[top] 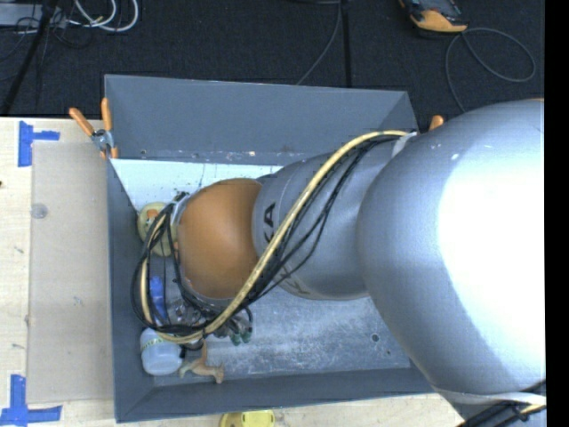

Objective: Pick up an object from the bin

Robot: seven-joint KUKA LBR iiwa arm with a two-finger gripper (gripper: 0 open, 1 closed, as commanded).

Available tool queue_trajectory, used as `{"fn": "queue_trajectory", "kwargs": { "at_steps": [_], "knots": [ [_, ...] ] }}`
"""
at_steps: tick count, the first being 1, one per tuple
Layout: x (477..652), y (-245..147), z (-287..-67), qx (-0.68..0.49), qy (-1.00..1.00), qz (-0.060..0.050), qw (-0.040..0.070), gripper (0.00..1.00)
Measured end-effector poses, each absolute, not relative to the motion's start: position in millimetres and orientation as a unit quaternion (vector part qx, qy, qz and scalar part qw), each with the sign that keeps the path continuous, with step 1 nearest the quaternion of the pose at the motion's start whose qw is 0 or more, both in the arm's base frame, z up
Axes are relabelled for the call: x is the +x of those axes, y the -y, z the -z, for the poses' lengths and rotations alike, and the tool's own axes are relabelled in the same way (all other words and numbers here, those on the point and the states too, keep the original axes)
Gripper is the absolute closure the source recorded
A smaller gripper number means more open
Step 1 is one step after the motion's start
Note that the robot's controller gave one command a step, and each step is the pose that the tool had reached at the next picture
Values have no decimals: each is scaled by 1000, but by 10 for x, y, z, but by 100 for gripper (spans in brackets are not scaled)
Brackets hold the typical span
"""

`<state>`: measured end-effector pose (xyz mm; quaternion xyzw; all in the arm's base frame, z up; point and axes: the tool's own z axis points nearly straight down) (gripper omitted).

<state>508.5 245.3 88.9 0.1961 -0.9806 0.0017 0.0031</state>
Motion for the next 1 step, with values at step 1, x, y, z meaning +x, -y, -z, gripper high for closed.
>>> {"fn": "queue_trajectory", "kwargs": {
  "at_steps": [1],
  "knots": [
    [5085, -2452, -889, 196, 981, -2, 3, 100]
  ]
}}
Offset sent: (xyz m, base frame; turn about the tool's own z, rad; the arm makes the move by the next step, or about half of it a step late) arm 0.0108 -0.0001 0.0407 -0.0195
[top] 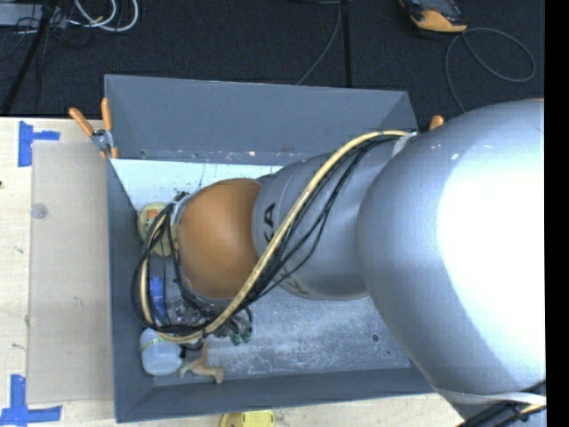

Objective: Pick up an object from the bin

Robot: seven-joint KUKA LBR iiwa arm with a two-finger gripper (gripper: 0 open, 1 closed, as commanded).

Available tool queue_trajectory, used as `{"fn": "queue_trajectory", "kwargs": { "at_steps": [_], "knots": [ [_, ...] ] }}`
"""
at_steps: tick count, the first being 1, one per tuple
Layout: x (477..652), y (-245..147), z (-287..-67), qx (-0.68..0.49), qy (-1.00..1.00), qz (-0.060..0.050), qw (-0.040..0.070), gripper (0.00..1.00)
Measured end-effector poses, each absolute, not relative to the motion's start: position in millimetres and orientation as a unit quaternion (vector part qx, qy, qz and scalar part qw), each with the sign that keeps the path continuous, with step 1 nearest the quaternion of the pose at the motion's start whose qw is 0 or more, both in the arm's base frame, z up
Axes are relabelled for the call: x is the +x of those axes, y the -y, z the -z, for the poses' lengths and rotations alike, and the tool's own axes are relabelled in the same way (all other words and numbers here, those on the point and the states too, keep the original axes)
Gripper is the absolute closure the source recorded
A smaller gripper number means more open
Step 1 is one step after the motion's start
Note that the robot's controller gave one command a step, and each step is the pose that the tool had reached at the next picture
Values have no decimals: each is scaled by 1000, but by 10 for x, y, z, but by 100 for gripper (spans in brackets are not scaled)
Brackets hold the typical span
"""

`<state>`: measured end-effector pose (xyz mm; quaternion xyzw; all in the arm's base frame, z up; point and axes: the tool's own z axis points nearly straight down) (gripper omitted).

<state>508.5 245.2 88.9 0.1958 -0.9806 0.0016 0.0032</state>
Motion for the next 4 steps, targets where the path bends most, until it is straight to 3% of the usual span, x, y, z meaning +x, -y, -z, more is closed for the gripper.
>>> {"fn": "queue_trajectory", "kwargs": {
  "at_steps": [2, 3, 4],
  "knots": [
    [5155, -2464, -1395, 204, 979, -2, 3, 100],
    [5270, -2472, -1661, 192, 981, -2, 5, 100],
    [5223, -2420, -2193, 193, 981, -2, 7, 100]
  ]
}}
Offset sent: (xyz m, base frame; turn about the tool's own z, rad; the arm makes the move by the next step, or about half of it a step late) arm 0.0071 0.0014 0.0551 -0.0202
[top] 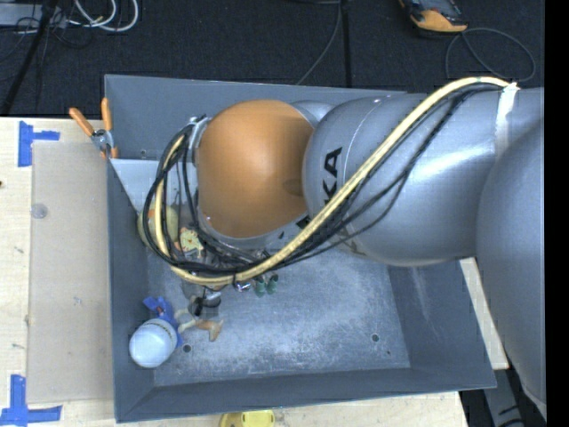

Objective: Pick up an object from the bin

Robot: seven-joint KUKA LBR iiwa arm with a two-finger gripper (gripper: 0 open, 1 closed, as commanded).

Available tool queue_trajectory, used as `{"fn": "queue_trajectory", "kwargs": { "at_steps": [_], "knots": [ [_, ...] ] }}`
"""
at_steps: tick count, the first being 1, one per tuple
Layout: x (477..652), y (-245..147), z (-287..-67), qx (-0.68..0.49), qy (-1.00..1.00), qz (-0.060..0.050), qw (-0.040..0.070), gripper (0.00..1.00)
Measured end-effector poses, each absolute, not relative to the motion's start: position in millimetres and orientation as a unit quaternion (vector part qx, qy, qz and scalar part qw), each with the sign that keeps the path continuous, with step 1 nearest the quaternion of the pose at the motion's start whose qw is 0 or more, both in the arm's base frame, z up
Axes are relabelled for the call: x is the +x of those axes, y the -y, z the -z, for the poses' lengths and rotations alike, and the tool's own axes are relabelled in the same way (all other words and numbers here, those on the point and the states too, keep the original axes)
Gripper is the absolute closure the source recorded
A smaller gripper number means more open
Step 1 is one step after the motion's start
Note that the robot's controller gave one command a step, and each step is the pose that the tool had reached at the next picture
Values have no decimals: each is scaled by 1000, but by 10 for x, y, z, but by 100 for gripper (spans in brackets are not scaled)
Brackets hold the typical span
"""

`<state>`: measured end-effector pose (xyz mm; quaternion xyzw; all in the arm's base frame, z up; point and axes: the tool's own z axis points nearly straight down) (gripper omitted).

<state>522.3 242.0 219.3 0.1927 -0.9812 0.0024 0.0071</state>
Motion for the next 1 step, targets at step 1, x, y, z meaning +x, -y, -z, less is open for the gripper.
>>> {"fn": "queue_trajectory", "kwargs": {
  "at_steps": [1],
  "knots": [
    [5271, -2420, -2653, 194, 981, -1, 2, 100]
  ]
}}
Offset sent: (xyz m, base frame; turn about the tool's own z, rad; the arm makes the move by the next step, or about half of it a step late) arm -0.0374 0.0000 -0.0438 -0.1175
